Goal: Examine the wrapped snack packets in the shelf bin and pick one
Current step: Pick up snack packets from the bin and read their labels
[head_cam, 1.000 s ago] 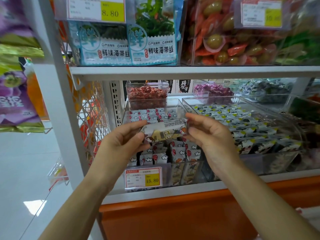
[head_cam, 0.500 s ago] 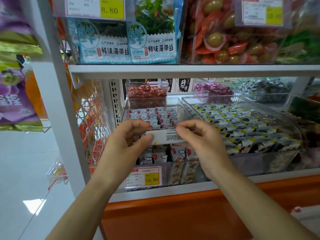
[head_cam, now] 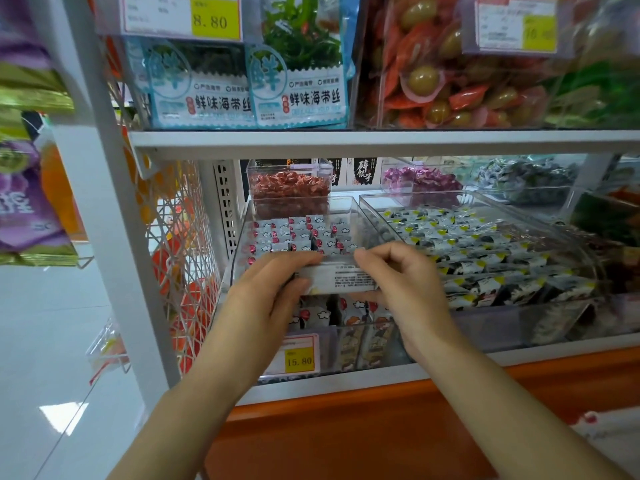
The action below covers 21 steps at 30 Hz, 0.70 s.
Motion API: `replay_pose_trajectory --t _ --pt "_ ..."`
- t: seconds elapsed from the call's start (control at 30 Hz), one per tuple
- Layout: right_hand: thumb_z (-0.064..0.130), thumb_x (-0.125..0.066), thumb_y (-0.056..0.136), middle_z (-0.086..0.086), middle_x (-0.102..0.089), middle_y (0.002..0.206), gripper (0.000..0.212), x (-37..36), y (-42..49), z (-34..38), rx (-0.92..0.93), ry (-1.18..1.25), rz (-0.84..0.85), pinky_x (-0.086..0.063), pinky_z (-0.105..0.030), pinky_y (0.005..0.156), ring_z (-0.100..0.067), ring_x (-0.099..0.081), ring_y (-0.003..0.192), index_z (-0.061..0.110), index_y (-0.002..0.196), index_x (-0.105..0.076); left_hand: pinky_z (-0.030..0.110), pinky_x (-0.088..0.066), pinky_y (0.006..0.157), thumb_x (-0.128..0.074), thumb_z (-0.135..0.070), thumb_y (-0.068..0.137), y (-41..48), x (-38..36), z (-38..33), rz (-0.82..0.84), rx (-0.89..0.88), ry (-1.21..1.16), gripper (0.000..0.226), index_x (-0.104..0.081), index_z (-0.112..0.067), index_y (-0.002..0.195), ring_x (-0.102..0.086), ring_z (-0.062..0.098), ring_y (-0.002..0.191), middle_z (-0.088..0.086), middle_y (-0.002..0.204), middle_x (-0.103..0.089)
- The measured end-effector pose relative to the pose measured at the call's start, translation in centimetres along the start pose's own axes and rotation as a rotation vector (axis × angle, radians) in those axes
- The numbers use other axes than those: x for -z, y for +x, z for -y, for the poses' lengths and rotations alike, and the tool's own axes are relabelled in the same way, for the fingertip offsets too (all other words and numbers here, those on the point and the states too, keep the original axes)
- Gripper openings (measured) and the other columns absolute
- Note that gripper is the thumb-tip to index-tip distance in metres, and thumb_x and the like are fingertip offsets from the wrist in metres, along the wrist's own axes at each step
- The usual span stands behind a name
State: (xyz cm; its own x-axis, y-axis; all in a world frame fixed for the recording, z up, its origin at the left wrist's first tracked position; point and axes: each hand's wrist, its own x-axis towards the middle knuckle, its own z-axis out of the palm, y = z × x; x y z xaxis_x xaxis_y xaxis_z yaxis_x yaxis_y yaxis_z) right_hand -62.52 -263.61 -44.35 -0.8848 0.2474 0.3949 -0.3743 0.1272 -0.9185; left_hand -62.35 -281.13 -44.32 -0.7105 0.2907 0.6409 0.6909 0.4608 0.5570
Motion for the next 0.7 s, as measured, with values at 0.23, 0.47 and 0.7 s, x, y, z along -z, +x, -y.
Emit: replay_pose_trajectory --t 0.23,0.47,0.7 --pt "0.015 -0.068 0.082 -0.007 -0.067 0.102 0.036 0.6 0.5 0.5 0.046 -0.059 0.223 -0.056 -0.031 0.084 -0.013 -0.068 0.092 0.027 0.116 -0.061 0.008 -0.040 0.085 -0.038 -0.034 0.093 0.3 0.3 0.8 -0.067 0.124 0.064 0.039 -0.047 -0.036 0.131 -0.054 0.005 0.102 -0.018 0.103 -0.056" --pt "0.021 -0.070 0.082 0.016 -0.056 0.084 0.023 0.2 3.1 1.3 0.243 -0.380 -0.034 -0.047 -0.011 0.070 0.001 -0.057 0.079 0.025 0.096 -0.053 0.050 -0.019 0.110 -0.057 -0.018 0.090 0.5 0.6 1.6 -0.021 0.046 0.662 0.037 -0.058 -0.013 0.126 -0.041 0.029 0.131 0.006 0.131 -0.056" --pt "0.029 -0.071 0.081 0.006 -0.048 0.096 0.037 -2.1 6.5 0.9 0.368 -0.803 0.193 -0.029 -0.021 0.069 -0.010 -0.046 0.086 0.011 0.111 -0.059 0.048 0.006 0.114 -0.022 -0.045 0.093 0.3 0.5 2.9 0.157 0.160 0.744 0.053 -0.039 -0.026 0.140 -0.006 0.020 0.145 0.000 0.153 -0.027"
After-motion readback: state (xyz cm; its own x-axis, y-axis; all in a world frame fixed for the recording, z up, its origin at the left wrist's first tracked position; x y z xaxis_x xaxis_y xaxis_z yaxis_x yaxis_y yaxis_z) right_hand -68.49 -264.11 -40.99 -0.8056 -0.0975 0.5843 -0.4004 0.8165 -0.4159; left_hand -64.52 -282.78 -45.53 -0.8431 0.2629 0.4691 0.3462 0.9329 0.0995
